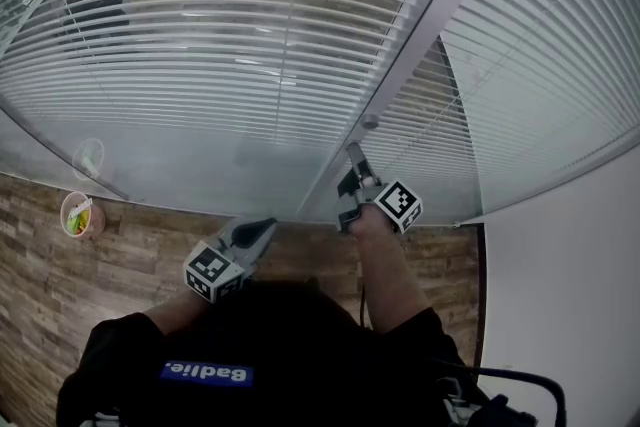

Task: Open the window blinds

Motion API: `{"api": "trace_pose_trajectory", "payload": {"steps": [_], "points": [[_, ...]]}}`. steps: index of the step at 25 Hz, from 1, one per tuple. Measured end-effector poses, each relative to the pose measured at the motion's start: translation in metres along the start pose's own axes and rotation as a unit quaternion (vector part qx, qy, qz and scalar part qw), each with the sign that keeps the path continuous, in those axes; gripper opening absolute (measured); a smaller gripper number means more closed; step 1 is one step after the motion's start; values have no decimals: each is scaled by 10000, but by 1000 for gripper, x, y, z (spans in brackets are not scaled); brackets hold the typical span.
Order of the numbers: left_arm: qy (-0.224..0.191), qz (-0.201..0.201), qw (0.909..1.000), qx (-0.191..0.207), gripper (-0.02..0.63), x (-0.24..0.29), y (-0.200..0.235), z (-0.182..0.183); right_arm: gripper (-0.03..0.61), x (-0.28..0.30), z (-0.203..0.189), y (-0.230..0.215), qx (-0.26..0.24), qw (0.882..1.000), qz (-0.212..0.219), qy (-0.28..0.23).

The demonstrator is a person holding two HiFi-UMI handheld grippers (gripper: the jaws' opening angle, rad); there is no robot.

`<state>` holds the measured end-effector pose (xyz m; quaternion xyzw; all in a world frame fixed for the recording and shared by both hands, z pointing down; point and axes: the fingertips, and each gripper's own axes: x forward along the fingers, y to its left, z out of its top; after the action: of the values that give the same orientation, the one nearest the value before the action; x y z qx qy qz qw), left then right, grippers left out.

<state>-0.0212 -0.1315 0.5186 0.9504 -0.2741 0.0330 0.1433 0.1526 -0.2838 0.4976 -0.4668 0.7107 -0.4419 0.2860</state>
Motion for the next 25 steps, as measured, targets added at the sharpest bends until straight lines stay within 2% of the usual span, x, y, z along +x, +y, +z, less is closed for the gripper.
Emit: {"api": "trace_pose_trajectory", "payload": {"steps": [1,3,4,5,6,7,9,10,11,12,13,15,17,18,19,20,21,22,23,24,25], "points": [[3,-9,10000,7,0,0,0,0,139,1,-1,3,-355,9993,-60,68],[19,-42,10000,35,0,1,-2,0,212,2,-3,8,-1182,9926,-206,180],[28,-54,10000,52,0,1,-2,-1,227,1,-3,9,-1731,9841,-349,204],[37,-59,10000,66,0,1,-2,-2,230,-1,-1,9,-2452,9676,-570,214],[44,-57,9999,74,0,1,-2,-3,227,-4,1,11,-3329,9388,-850,223],[47,-51,10000,71,0,1,-2,-4,218,-7,3,13,-4263,8970,-1138,247],[42,-37,10000,38,0,0,-1,-4,164,-9,-1,22,-5877,7935,-1530,394],[38,-31,10000,25,-1,0,0,-3,158,-7,-7,26,-6464,7438,-1620,515],[37,-27,10000,22,0,0,0,-3,153,-5,-14,27,-6914,6995,-1686,651],[37,-24,10000,28,0,0,0,-3,155,-3,-20,26,-7256,6606,-1758,786],[37,-22,10000,34,0,0,-1,-3,155,-1,-25,22,-7519,6266,-1838,904],[34,-12,10000,35,0,0,-1,-3,156,1,-30,16,-7901,5705,-1974,1065],[27,17,10000,17,0,-2,0,-3,160,3,-31,12,-8145,5300,-2059,1156],[23,36,10000,7,0,-3,1,-3,155,4,-30,10,-8220,5167,-2095,1161],[16,52,10000,-2,0,-4,2,-3,137,4,-29,10,-8267,5083,-2130,1134],[6,60,10000,-7,0,-5,3,-3,119,5,-27,10,-8285,5050,-2160,1092],[-3,61,10000,-5,0,-5,3,-3,119,5,-26,10,-8276,5064,-2181,1053],[-7,59,10000,-1,0,-6,3,-3,129,5,-25,10,-8239,5125,-2191,1022],[-7,56,10000,0,0,-6,3,-3,127,5,-25,10,-8173,5236,-2189,998],[-4,53,10000,-2,-1,-6,3,-4,127,4,-25,10,-8072,5401,-2174,976],[-1,49,10000,-2,0,-6,3,-5,126,4,-25,9,-7935,5613,-2150,954]]}}
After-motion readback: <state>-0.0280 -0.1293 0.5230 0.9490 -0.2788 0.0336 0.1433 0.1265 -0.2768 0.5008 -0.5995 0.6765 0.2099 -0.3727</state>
